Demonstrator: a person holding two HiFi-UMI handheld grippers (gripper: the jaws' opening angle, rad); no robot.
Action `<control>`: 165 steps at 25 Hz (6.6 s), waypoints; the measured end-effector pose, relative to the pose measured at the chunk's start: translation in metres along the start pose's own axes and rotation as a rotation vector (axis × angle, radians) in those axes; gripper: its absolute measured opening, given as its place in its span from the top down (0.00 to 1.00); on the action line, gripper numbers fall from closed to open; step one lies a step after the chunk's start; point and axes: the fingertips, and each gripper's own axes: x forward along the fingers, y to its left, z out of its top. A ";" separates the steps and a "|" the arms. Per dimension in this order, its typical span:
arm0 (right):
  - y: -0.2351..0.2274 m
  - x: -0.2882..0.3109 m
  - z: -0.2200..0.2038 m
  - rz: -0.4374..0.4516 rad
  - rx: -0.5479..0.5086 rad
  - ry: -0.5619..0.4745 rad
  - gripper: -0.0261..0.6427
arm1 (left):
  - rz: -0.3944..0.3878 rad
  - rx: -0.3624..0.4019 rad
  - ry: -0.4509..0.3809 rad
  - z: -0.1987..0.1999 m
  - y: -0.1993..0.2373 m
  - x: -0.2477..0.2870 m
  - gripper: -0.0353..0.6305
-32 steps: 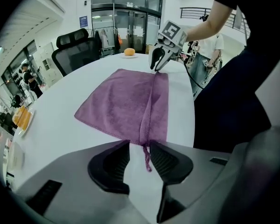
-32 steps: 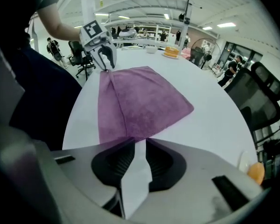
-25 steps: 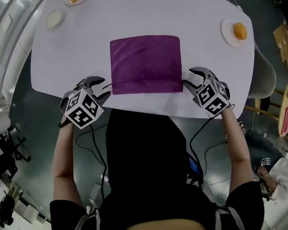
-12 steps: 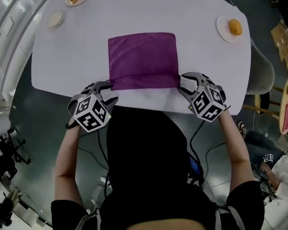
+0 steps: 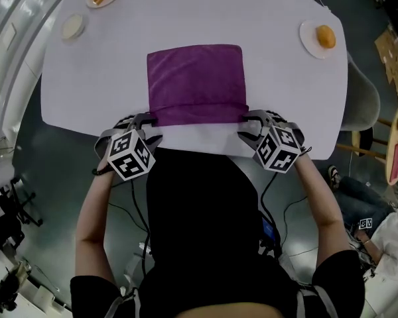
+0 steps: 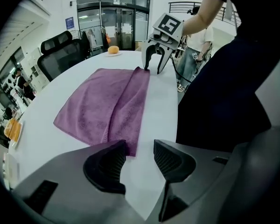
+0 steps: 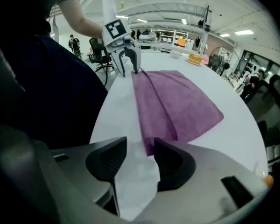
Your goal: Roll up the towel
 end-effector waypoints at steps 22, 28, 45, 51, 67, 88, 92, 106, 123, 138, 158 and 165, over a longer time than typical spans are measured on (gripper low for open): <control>-0.011 -0.001 -0.004 0.053 -0.008 0.018 0.93 | -0.047 0.004 -0.005 0.001 0.009 -0.008 0.92; 0.017 -0.006 -0.008 0.117 -0.020 0.030 0.93 | -0.093 -0.009 -0.013 -0.006 -0.022 -0.010 0.92; -0.033 -0.021 0.015 0.073 0.071 -0.036 0.93 | -0.026 -0.145 -0.133 0.006 0.024 -0.031 0.92; -0.054 -0.014 0.017 0.056 0.094 -0.036 0.93 | 0.000 -0.163 -0.137 0.005 0.044 -0.029 0.92; -0.093 0.017 0.015 0.045 0.090 0.009 0.93 | -0.006 -0.192 -0.089 -0.003 0.075 -0.004 0.92; -0.116 -0.021 -0.003 -0.155 0.140 -0.015 0.69 | 0.240 -0.272 -0.217 -0.002 0.103 -0.049 0.62; -0.098 -0.030 0.006 -0.162 0.082 -0.029 0.69 | 0.192 -0.157 -0.217 0.009 0.074 -0.053 0.62; -0.025 0.001 0.012 -0.062 -0.115 0.018 0.69 | 0.097 0.045 -0.116 0.011 0.010 -0.017 0.62; -0.051 0.015 0.009 -0.007 -0.052 0.031 0.87 | -0.087 0.079 -0.036 0.002 0.033 -0.001 0.77; -0.012 0.001 0.003 0.048 -0.056 0.033 0.93 | -0.028 0.082 -0.041 -0.004 -0.004 -0.009 0.89; -0.004 -0.025 0.011 0.081 0.041 -0.045 0.93 | -0.057 -0.003 -0.116 0.010 -0.008 -0.034 0.89; -0.044 -0.033 0.024 0.029 0.125 -0.101 0.93 | 0.026 -0.095 -0.162 0.018 0.035 -0.039 0.89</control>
